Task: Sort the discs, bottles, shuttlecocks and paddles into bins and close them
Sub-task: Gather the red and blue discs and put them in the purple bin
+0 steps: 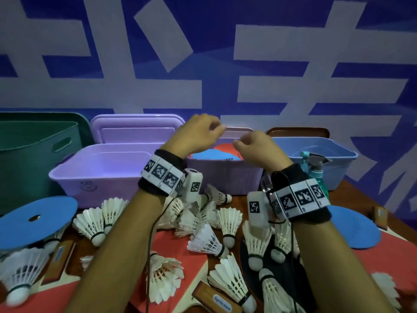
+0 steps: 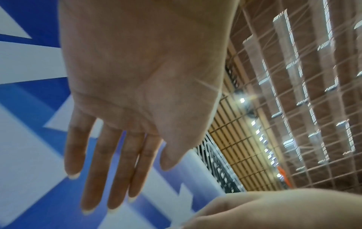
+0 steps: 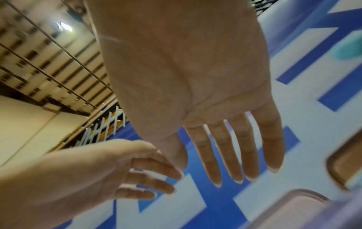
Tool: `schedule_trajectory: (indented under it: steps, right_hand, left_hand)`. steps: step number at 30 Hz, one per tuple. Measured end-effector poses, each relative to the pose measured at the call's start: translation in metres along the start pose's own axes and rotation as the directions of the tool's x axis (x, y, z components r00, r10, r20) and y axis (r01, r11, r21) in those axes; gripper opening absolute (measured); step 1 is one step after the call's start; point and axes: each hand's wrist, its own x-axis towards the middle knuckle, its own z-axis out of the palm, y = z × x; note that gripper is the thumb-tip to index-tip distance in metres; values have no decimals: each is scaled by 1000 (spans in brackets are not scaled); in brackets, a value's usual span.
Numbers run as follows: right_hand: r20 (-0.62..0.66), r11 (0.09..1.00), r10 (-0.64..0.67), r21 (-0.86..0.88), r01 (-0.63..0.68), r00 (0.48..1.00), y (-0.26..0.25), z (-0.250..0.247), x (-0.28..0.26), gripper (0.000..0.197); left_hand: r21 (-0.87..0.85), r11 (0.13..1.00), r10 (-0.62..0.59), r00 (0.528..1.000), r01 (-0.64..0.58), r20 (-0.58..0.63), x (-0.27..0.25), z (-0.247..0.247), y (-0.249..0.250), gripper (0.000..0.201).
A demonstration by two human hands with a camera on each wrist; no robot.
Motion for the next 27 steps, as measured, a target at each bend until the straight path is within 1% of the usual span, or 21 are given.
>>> schedule_trajectory:
  steps: [1,2,5,6,8,11,15,17,19,20,21,23,25,27]
  right_hand:
    - [-27,999,-33,-7,33,999,-7,-7,-3,40]
    - [-64,998,-66,-11,65,996,-15,-13,-8,38]
    - [-212,982,-185,5,190,960,-47,-26,-30,30]
    - [-235,973,-221,15,231,947,-59,-27,-41,29]
    - [-213,957,-278,23,290,937,-82,-24,-60,26]
    - [-55,928,-372,18,373,927,-117,-4,-86,27]
    - [175,890,-453,22,456,874,-172,40,-106,24]
    - [297,873,-463,-7,487,835,-200,70,-110,28]
    - [430,837,-479,-38,545,765,-226,101,-114,37]
    - [493,818,-484,-40,574,723,-237,116,-116,43]
    - [550,802,-482,-36,596,682,-248,130,-117,51]
    - [629,789,-464,-28,614,624,-267,157,-118,62]
    - [672,789,-442,-24,613,595,-283,181,-116,67]
    - [682,788,-417,-57,613,600,-295,203,-114,71]
  left_hand:
    - [-30,999,18,997,-21,-81,-2,-13,12,36]
    - [-53,998,31,990,-38,-137,-5,-26,24,35]
    - [-58,996,50,980,-63,-192,-18,-65,56,31]
    - [-61,996,49,977,-63,-209,-25,-78,62,29]
    - [-58,997,34,967,-50,-253,-42,-104,65,25]
    - [16,1000,-6,964,11,-265,-81,-138,52,23]
    - [103,983,-126,961,155,-248,-146,-174,7,21]
    - [169,955,-200,951,242,-235,-183,-186,-23,21]
    - [245,903,-310,930,353,-199,-221,-193,-62,24]
    - [278,865,-383,908,418,-172,-241,-195,-81,28]
    - [315,816,-465,874,486,-142,-260,-197,-101,35]
    - [379,703,-620,780,602,-88,-294,-200,-135,50]
    - [449,594,-733,679,668,-40,-320,-203,-157,56]
    - [504,521,-808,588,688,33,-341,-204,-168,63]
